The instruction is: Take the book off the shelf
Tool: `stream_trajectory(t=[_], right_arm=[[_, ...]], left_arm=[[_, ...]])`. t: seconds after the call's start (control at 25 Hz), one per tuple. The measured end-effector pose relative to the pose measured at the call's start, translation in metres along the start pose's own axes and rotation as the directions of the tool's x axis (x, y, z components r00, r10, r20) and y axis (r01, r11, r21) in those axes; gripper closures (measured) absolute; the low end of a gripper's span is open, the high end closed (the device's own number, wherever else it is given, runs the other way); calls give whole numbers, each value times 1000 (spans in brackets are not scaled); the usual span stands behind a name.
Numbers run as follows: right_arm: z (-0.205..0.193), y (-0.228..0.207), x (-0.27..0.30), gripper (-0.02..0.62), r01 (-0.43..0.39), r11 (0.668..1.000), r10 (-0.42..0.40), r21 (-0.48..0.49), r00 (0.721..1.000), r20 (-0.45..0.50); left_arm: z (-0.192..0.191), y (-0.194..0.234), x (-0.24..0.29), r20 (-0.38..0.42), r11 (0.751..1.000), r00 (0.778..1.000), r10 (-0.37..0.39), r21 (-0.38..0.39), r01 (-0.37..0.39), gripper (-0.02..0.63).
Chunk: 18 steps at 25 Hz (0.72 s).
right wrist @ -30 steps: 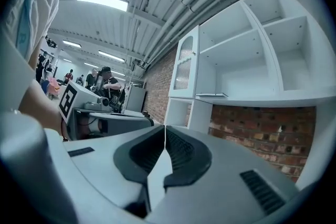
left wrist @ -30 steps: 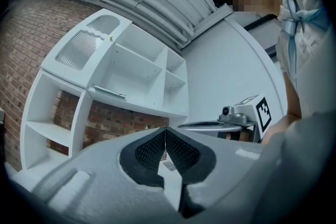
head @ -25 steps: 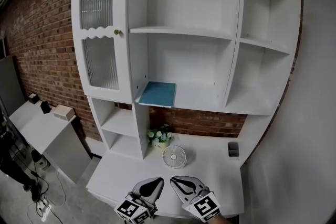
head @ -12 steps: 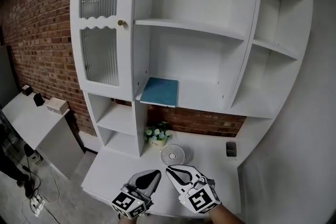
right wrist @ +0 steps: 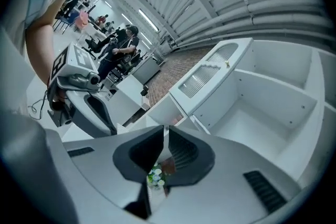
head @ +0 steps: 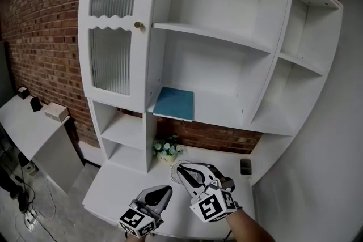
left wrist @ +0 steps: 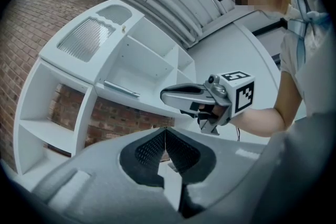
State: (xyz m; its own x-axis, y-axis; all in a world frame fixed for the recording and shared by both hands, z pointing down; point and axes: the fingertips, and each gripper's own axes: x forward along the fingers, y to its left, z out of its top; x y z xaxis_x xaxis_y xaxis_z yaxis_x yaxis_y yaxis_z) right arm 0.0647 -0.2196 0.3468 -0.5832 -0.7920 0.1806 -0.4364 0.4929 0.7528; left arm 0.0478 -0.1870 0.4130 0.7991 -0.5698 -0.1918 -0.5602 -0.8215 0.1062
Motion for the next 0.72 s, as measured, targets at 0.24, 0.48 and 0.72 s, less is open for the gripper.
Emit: stream_trajectory(t=[0.24,0.48,0.72], right_arm=[[9,-25,22,508,33,993,-37,-115,999,-35],[14,-38,43,502,48,986,-56,-163,997,-48],[13,-44,61,499,39,982,-52,-183,997,-66]], left_arm=[[0,10,0,3,1000,1000,-9,-10,9,597],[-2,23,1,7,1000,1000,-8,-23,8,597],[-4,35,3,10,999,1000,-8,-39,8,597]])
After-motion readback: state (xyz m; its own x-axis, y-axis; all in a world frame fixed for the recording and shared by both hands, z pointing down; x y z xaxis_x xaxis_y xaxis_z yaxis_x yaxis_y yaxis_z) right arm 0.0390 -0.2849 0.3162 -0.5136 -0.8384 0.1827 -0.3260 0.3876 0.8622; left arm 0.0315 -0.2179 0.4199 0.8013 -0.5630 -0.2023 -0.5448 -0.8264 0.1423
